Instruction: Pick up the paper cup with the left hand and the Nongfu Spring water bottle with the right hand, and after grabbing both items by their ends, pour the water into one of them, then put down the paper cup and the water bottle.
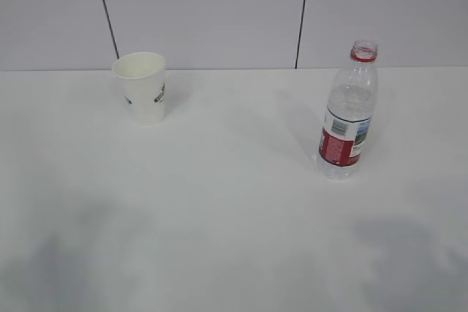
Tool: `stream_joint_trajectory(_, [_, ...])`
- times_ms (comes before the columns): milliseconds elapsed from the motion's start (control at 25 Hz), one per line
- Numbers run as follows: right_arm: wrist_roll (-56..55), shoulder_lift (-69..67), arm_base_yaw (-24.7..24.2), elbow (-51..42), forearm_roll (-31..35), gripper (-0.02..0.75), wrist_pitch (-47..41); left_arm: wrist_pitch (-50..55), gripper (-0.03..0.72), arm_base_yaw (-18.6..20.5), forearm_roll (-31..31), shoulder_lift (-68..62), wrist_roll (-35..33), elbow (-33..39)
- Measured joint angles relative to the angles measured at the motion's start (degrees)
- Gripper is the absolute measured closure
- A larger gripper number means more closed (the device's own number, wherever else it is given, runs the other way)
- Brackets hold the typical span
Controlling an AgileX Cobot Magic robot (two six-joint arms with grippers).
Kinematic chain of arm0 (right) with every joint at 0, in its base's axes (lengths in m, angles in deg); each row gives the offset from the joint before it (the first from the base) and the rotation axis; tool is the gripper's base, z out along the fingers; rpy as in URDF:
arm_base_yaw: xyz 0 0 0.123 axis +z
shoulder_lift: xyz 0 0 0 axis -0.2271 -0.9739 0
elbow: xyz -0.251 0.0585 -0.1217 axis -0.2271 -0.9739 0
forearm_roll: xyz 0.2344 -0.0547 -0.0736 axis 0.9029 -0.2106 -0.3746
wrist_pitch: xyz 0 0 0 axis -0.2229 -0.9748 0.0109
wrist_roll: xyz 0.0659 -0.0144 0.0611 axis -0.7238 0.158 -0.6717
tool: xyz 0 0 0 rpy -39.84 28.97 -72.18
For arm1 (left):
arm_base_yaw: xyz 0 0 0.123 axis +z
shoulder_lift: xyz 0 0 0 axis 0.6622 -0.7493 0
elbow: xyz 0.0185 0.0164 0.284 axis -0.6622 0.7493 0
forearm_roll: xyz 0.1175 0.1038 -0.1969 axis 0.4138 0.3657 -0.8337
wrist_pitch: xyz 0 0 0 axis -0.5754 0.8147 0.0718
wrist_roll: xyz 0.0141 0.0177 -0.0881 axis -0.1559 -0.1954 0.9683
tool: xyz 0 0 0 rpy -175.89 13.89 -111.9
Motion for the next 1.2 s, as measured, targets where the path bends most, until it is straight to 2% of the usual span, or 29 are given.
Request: stream_joint_trajectory(1200, [0.00,0.00,0.00,0.00,-0.10,0.171,1.07,-0.75,0.181,0.00,0.88,0.00,0.00,0.00])
